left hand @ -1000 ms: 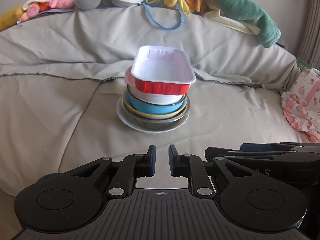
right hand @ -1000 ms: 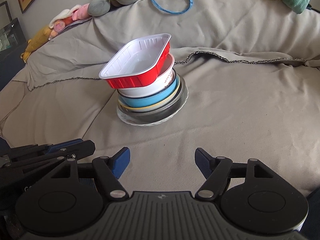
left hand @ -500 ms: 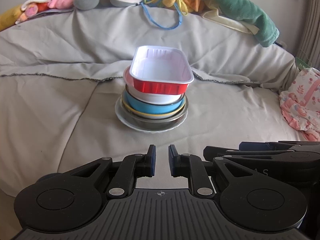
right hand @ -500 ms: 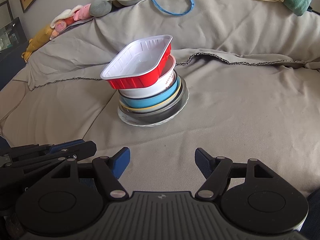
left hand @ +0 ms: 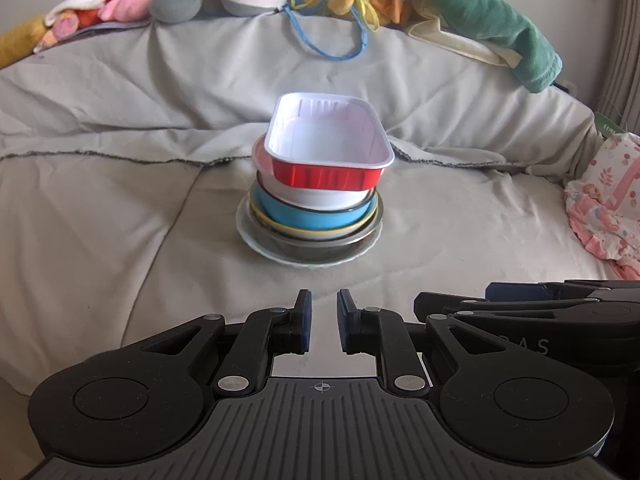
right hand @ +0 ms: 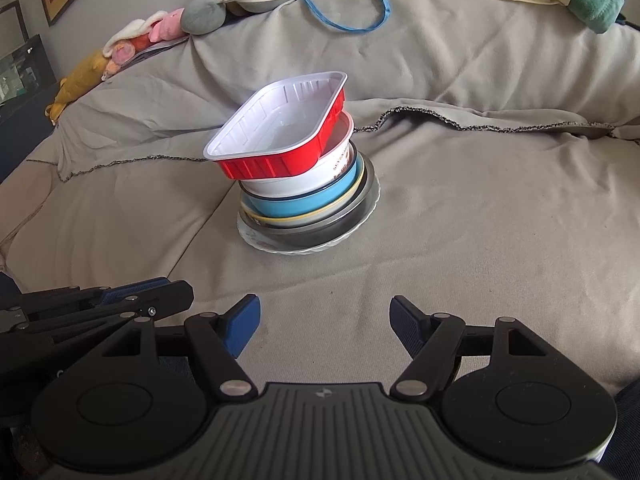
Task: Organize plates and bowls
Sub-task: 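Open both tools and pull them back from the stack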
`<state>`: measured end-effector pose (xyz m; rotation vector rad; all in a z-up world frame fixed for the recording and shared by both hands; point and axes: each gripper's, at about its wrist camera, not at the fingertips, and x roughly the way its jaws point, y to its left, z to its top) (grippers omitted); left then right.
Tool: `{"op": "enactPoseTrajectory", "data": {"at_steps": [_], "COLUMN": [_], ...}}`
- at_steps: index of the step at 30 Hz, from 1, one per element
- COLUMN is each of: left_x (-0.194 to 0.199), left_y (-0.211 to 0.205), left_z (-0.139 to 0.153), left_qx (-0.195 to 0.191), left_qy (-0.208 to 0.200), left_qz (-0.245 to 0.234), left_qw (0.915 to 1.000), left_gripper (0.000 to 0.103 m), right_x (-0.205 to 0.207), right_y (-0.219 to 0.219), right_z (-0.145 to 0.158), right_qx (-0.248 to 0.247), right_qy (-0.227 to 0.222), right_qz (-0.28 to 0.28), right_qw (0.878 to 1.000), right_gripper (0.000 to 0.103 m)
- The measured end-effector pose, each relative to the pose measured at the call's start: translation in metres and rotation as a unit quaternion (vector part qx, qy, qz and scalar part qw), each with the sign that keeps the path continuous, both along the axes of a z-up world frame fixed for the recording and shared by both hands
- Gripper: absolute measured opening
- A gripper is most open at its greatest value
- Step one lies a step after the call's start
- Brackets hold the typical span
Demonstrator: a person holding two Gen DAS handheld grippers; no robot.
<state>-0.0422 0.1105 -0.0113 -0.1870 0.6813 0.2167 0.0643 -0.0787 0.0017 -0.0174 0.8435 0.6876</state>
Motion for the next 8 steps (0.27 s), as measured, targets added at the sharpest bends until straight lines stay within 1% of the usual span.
{"op": "enactPoseTrajectory", "data": {"at_steps": [5, 8], "left_x": [0.006, 0.02], "left_y": [0.008, 0.018], "left_z": [-0.001, -0.007], "left_qx": [-0.009, -0.016], "left_qy": [-0.012, 0.001], "left_qz": [0.017, 0.037], "left_qw": [0.9997, 0.9992], "left_gripper": [0.018, 0.018], "right_x": [0.004, 0.014], "right_y": [0.001, 0.0], "right_z": [0.001, 0.0], "right_qx": [0.004, 0.01], "right_qy": [-0.006, -0.006], "right_qz": [0.013, 0.016], "right_qw": [1.0, 1.0], "right_gripper": [0.072, 0.072]}}
